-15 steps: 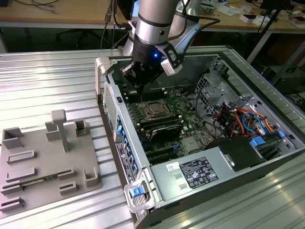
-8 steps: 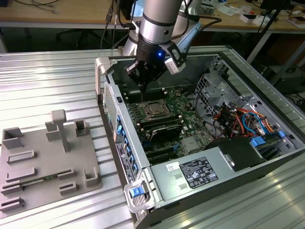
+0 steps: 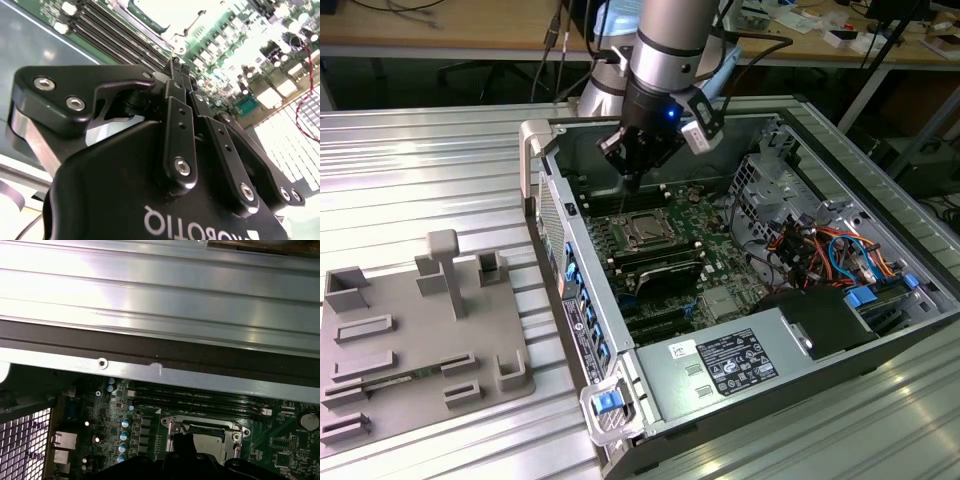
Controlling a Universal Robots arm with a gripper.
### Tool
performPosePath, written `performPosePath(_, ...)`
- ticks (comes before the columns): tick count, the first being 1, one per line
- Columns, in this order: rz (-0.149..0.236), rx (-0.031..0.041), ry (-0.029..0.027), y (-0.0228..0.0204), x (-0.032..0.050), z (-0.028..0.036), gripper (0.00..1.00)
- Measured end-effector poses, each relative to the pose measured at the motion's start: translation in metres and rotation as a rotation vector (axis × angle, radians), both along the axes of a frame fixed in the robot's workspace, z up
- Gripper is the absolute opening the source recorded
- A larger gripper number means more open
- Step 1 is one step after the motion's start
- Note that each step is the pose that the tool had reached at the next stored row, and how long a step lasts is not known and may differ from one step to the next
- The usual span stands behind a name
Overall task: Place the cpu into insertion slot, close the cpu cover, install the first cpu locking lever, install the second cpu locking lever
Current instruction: 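Install the first cpu locking lever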
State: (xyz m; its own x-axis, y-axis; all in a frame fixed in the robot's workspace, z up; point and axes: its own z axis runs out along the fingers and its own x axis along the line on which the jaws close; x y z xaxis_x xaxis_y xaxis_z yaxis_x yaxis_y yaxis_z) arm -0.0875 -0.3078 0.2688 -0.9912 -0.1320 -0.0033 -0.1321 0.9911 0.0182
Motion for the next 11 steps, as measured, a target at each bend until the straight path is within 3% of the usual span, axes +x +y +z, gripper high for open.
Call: performPosePath(11, 0.003, 0.0, 0.0001, 0.0004, 0.0248, -0.0028, 0.11)
